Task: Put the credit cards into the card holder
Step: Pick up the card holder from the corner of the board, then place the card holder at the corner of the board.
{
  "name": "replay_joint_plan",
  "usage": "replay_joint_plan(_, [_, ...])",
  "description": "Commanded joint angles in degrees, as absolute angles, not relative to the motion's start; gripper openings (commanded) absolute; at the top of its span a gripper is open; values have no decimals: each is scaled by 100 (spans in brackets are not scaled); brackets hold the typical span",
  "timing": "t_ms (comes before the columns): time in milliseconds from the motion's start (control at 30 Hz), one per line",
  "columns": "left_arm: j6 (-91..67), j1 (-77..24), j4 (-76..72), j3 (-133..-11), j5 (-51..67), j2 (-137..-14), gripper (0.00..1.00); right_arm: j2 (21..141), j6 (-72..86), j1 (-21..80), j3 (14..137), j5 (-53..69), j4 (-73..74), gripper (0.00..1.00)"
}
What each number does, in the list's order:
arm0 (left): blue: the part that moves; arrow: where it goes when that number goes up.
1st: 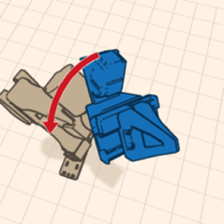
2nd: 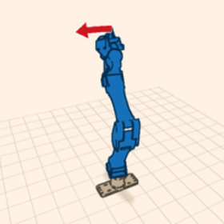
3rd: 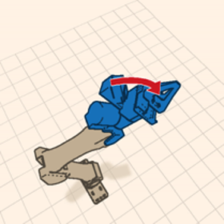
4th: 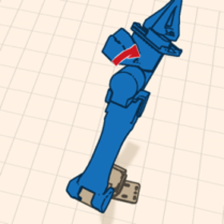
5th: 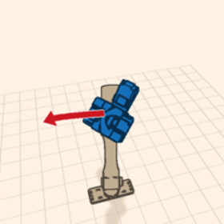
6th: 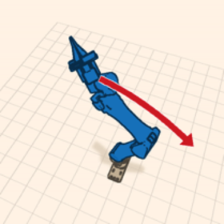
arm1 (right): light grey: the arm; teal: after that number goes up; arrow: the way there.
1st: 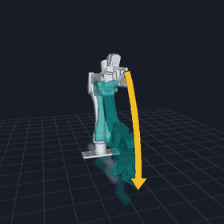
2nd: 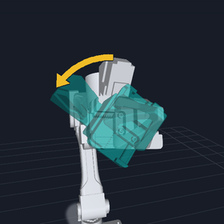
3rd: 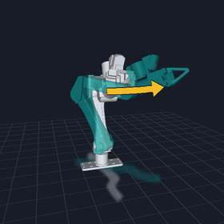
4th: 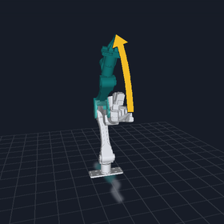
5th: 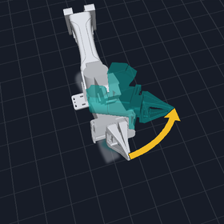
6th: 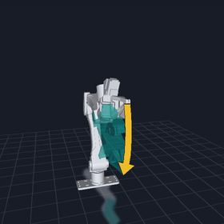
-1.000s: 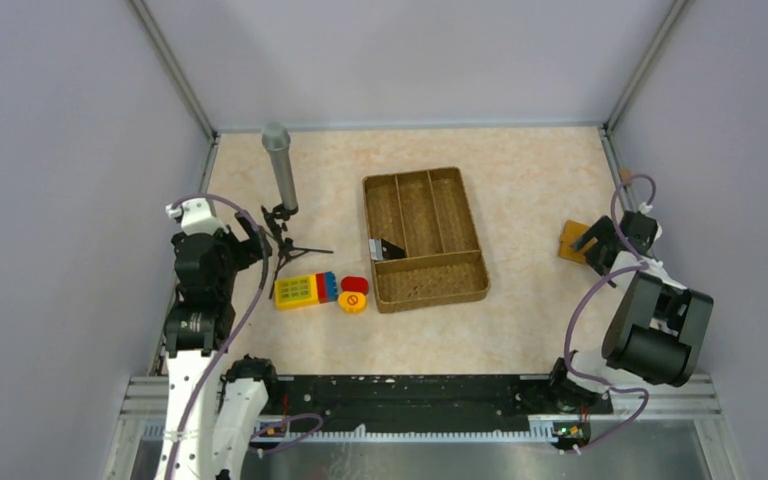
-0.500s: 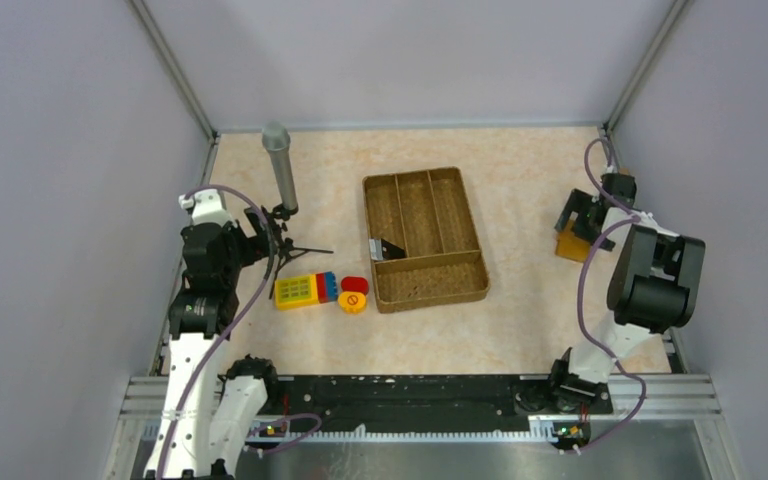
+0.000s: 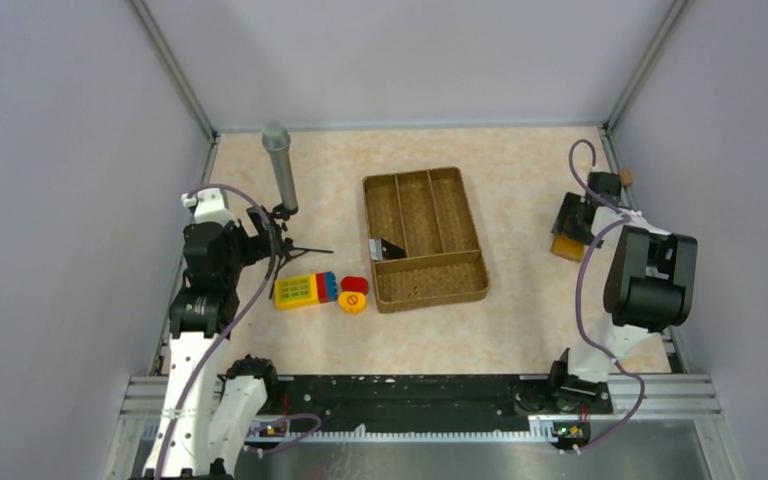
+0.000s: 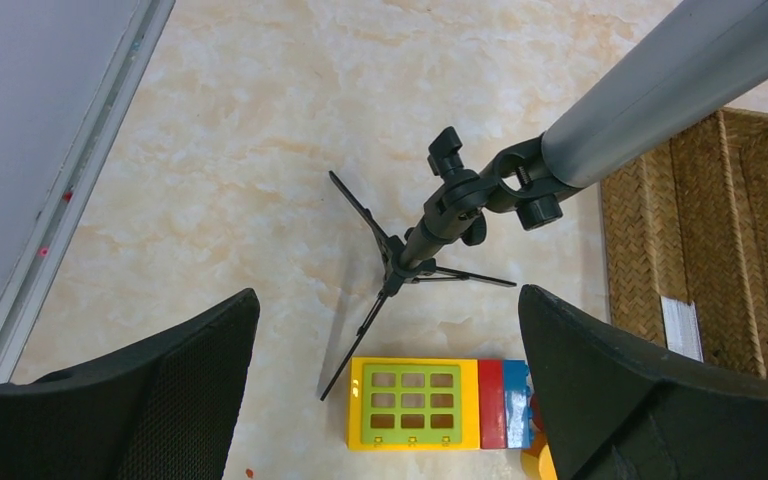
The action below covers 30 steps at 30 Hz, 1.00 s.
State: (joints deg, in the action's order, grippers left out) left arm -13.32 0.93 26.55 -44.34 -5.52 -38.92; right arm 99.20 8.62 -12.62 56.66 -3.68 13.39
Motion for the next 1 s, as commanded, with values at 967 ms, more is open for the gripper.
replay_joint_plan(967, [-4500,-4717,-659,-3620,293,-4116,99,5840,4726,3135,4788,725,78,49])
